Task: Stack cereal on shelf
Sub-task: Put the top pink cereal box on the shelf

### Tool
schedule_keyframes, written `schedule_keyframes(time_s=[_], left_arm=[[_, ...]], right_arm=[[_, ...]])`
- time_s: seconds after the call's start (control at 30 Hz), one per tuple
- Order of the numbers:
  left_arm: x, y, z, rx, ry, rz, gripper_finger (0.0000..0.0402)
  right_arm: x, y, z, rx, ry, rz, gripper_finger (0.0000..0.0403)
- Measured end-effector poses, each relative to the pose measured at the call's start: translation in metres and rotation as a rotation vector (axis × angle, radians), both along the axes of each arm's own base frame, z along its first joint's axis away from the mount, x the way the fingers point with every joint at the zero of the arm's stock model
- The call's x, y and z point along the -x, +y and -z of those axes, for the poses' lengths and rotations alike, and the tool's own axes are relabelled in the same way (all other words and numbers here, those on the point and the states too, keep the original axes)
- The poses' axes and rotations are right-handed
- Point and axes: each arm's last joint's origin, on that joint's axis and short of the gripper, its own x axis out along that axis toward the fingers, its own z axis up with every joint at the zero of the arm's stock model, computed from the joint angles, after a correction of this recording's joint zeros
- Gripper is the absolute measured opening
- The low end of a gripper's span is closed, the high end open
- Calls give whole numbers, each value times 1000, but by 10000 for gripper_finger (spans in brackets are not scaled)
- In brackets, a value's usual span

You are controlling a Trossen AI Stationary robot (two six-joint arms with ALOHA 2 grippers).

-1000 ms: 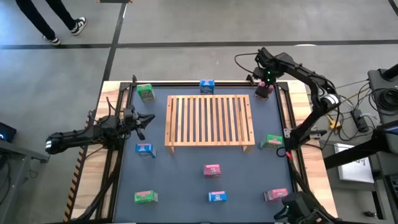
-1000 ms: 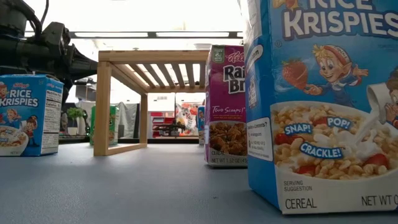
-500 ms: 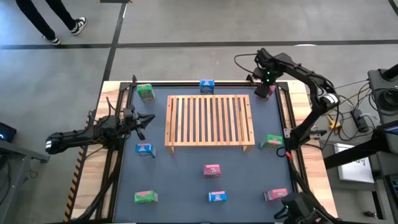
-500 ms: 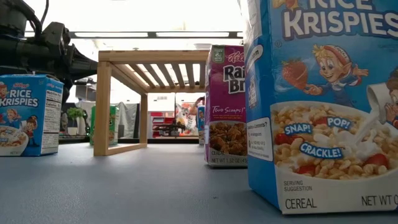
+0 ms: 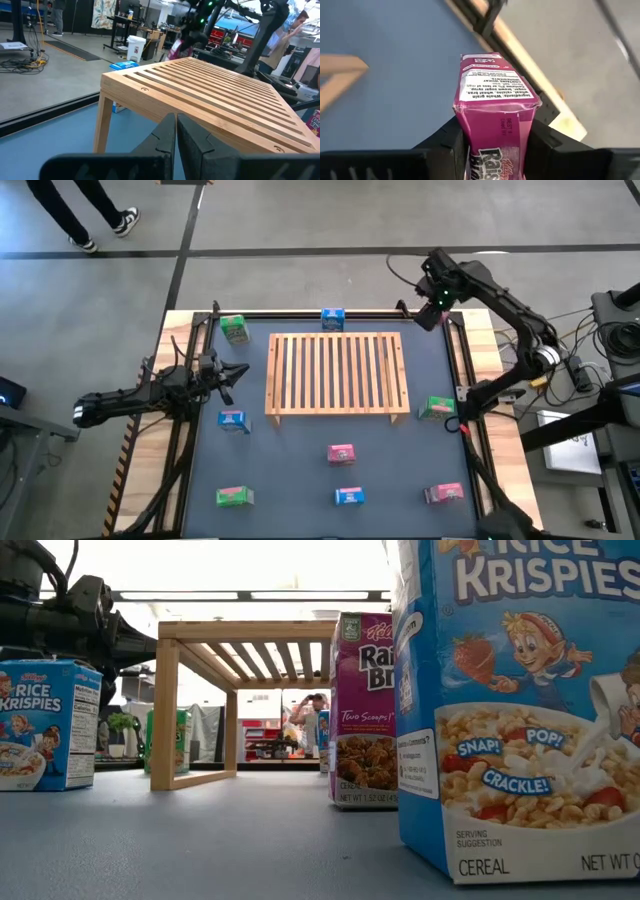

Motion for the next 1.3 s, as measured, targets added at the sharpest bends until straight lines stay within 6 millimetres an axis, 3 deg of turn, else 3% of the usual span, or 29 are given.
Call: schedule_keyframes(time_s=[0.27, 0.53, 0.93, 1.3], left_arm=[[0, 0, 0, 0, 0, 0, 0], [0, 0, 0, 0, 0, 0, 0], [0, 0, 0, 0, 0, 0, 0], [0, 0, 0, 0, 0, 0, 0]], right_arm=[[-4, 43, -50, 107, -203, -114, 132], [-24, 81, -90, 145, -347, -276, 133], [-65, 110, -117, 74, -319, -479, 132], [-103, 102, -113, -59, -172, -530, 135]])
